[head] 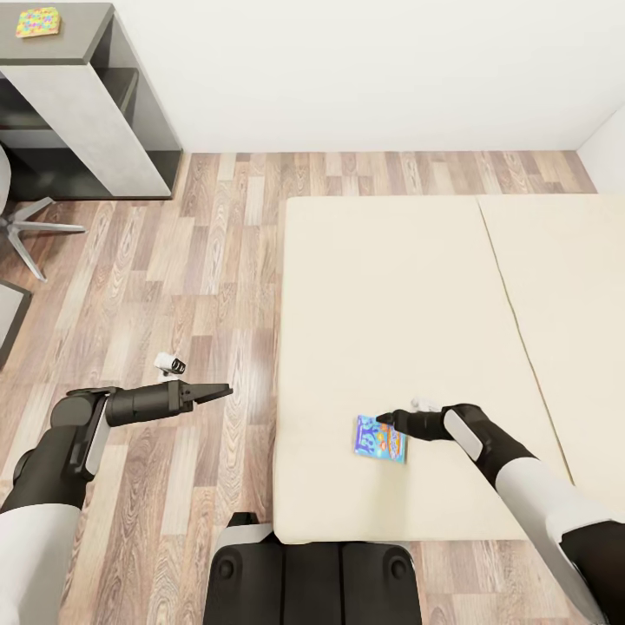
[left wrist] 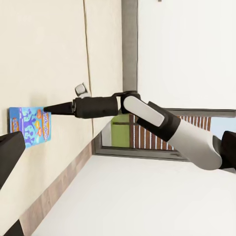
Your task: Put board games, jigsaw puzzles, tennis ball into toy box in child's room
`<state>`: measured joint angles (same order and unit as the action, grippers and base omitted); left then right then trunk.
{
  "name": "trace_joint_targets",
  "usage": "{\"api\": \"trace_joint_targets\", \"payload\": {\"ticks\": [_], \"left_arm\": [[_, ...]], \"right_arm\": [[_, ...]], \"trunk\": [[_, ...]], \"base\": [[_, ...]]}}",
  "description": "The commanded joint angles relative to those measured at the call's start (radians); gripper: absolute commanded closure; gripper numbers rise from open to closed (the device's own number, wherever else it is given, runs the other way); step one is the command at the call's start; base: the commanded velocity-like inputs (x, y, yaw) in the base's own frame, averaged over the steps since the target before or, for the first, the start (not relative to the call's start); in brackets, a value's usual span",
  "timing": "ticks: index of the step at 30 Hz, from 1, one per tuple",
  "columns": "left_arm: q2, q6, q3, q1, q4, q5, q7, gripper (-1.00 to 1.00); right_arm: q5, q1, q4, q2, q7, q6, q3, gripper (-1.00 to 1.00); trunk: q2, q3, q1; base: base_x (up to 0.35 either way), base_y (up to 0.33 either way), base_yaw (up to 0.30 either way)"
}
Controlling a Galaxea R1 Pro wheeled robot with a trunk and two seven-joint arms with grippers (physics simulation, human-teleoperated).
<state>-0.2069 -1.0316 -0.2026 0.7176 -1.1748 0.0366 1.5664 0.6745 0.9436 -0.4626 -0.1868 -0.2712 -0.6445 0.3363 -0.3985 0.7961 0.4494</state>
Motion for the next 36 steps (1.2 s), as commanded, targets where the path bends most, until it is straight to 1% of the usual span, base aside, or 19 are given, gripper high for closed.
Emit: {"api": "trace_joint_targets", "payload": {"ticks": [1,36], "left_arm": [[0.0,-0.011,0.0,0.0,0.0,-0.001,0.004,-1.0],[0.0,-0.011,0.0,0.0,0.0,-0.003,0.004,-1.0]], "right_arm": [[-0.002,0.001,-0.001,-0.001,-0.003,-0.002,0.004,-1.0],[-0.003,0.001,0.0,0.0,-0.005,0.0,0.007,-1.0]], "trunk": [[-0.002,0.001,0.001],[-0.002,0.001,0.001]], "base": [[0.0,0.0,0.0],[0.0,0.0,0.0]]}}
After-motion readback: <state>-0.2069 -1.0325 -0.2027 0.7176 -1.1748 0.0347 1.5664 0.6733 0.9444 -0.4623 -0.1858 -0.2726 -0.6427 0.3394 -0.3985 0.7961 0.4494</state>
